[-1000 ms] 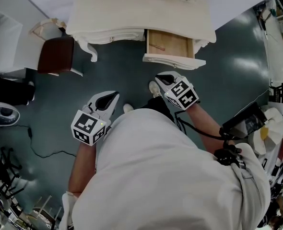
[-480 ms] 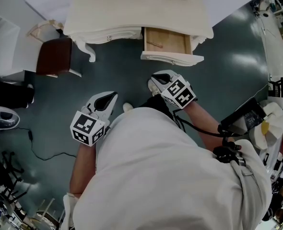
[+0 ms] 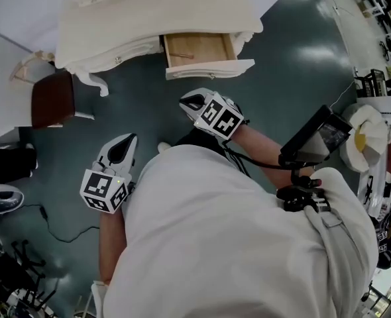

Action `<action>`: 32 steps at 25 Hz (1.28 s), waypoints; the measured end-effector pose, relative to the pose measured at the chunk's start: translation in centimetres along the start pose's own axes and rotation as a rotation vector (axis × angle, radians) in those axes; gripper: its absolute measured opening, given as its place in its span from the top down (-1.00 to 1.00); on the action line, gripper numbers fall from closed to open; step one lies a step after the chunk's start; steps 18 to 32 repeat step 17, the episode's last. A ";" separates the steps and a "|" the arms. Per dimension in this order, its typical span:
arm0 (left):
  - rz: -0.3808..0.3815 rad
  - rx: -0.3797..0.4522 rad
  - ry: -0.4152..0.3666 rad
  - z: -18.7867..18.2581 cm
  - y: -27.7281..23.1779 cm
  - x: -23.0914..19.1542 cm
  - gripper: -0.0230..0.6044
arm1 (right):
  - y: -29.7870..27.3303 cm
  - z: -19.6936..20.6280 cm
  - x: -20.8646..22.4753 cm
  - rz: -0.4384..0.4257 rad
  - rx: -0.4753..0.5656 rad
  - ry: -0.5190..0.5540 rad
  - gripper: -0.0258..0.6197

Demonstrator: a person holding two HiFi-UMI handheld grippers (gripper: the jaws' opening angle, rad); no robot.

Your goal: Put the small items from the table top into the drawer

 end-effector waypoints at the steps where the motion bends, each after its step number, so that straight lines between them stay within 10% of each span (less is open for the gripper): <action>1: 0.001 -0.001 -0.001 0.0 0.0 0.0 0.92 | 0.0 0.0 0.0 0.001 -0.001 -0.001 0.92; 32: -0.001 -0.003 -0.007 -0.5 -0.5 0.2 0.92 | 0.4 0.3 0.9 0.008 0.007 0.026 0.92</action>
Point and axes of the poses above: the fingertips, and each gripper's own axes: y backward along the fingers, x to its right, z out of its underside, the point moved 9 cm from there along y, backward along the fingers, and after that the axes turned 7 degrees about z, right-handed, at the moved point
